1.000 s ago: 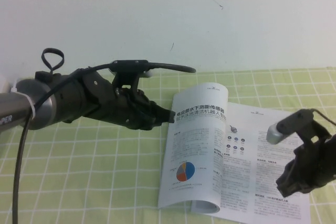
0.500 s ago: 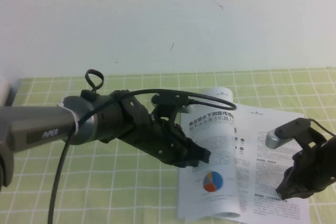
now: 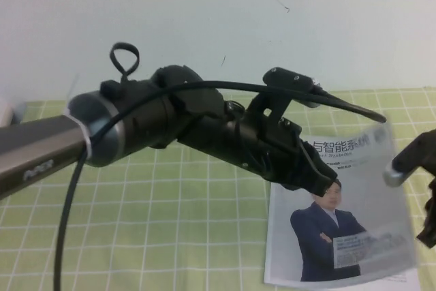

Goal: Close book
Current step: 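Close the open booklet and leave it lying on the table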

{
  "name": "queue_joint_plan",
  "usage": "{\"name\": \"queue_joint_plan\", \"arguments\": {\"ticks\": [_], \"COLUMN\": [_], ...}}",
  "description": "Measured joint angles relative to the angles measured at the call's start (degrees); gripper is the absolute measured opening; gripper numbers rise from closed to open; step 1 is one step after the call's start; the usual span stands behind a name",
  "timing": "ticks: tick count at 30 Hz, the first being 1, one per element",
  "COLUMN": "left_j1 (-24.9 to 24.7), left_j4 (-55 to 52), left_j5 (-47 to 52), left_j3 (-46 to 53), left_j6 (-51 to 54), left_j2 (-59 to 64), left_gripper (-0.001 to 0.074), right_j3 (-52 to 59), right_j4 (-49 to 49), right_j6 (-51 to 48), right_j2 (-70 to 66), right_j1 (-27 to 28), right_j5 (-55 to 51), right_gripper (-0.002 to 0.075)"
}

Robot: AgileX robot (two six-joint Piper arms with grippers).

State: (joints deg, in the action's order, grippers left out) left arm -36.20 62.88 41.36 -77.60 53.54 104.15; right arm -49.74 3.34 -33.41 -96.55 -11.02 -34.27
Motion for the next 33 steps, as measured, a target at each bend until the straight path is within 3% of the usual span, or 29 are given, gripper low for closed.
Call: {"name": "queue_joint_plan", "arguments": {"ticks": [3,7,13,19,22,26,33], "left_j1": [0.00,0.00,0.00,0.09,0.09,0.09,0.13], "left_j4": [-11.99,-30.84,-60.34,-81.62,-85.45,-87.03,-87.27], "left_j5": [-0.01,1.48,5.77,5.57,2.53,-5.64,-18.45], "left_j3": [-0.21,-0.21,1.29,11.27,18.54,28.94,44.10], "left_j6": [-7.34,-21.46,-43.58,-63.38,-68.01,-71.81,-73.67], "left_j2": [-4.83,-10.80,-20.23,-33.43,-40.61,-52.36,-67.68], "left_gripper": [-0.0003,-0.0003,-0.0003,-0.0003,-0.0003,-0.0003,-0.0003], "right_j3": [-2.45,-3.70,-3.74,-0.64,3.29,9.97,21.95], "right_j4": [-12.58,-20.65,-21.38,-20.40,-16.19,-5.31,8.39], "right_j6": [11.13,18.70,20.91,21.02,20.25,11.99,6.09], "right_j2": [6.85,17.22,32.59,47.33,55.23,64.42,75.03], "right_j1": [1.99,3.64,3.63,3.63,3.63,3.63,3.63], "right_j5": [-4.09,-5.80,-12.86,-16.87,-16.34,-12.58,-6.06], "right_gripper": [-0.0003,-0.0003,-0.0003,-0.0003,-0.0003,-0.0003,-0.0003]}}
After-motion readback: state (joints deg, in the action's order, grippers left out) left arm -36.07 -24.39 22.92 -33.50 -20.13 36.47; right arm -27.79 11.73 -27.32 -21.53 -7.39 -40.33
